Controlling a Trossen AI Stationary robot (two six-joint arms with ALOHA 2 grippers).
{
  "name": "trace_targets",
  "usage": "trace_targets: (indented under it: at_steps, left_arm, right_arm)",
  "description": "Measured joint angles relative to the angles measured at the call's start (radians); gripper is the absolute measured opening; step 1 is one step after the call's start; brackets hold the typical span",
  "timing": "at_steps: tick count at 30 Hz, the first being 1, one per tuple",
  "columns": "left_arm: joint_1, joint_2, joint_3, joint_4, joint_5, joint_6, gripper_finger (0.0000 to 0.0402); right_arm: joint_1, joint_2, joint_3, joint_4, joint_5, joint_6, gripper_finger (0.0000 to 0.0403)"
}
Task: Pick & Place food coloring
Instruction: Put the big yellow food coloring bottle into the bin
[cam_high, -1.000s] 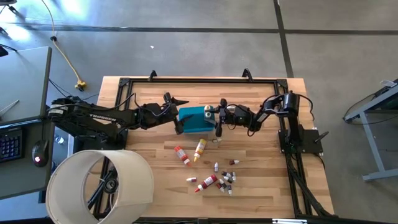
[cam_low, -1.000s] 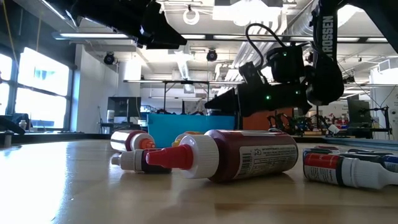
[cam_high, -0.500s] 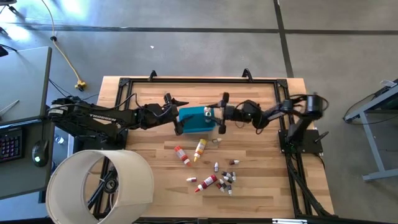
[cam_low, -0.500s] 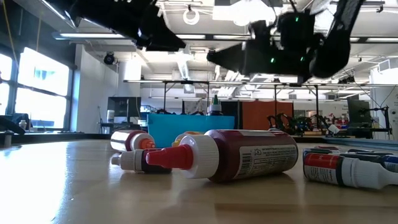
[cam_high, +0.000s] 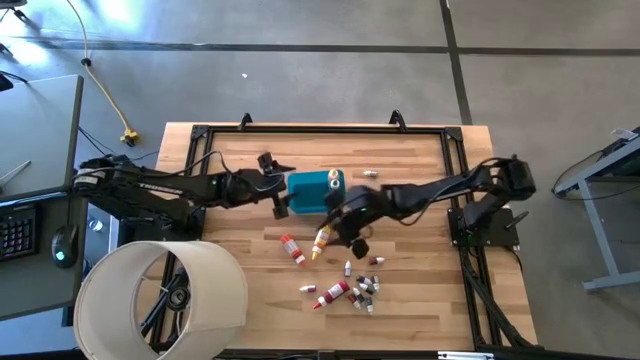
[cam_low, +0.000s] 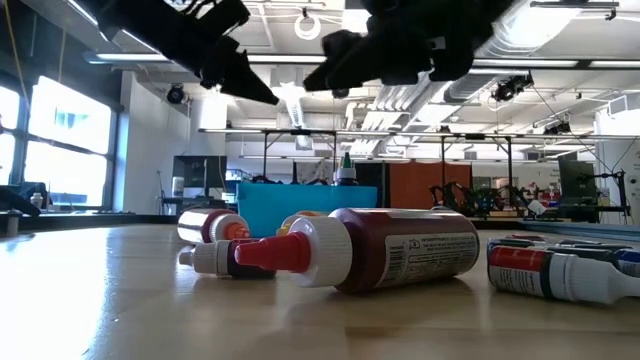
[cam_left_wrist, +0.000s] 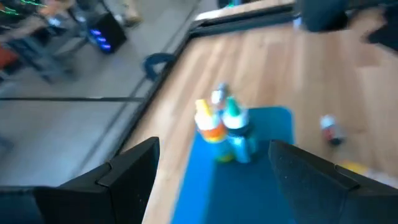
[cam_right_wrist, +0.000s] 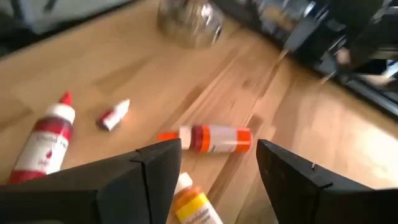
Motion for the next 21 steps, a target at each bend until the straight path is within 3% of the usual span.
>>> trace_targets:
  at_steps: [5, 11, 17, 21]
  left_arm:
    - [0.0, -0.048, -0.001, -0.029, -0.068, 0.025, 0.03]
    - [0.0, -0.076, -0.001, -0.074, -0.07, 0.019, 0.03]
    - [0.0, -0.076, -0.001, -0.115, -0.037, 0.003, 0.03]
    - [0.0, -0.075, -0.001, -0.135, -0.017, -0.022, 0.03]
  right_arm:
    - [0.023, 0.159, 0.199, -0.22, 0.015, -0.065, 0.0204]
    - [0.051, 0.349, 0.38, -0.432, 0.026, -0.134, 0.0204]
    - [0.08, 0.46, 0.451, -0.453, 0.178, -0.211, 0.0204]
    - [0.08, 0.49, 0.452, -0.487, 0.199, -0.212, 0.0204]
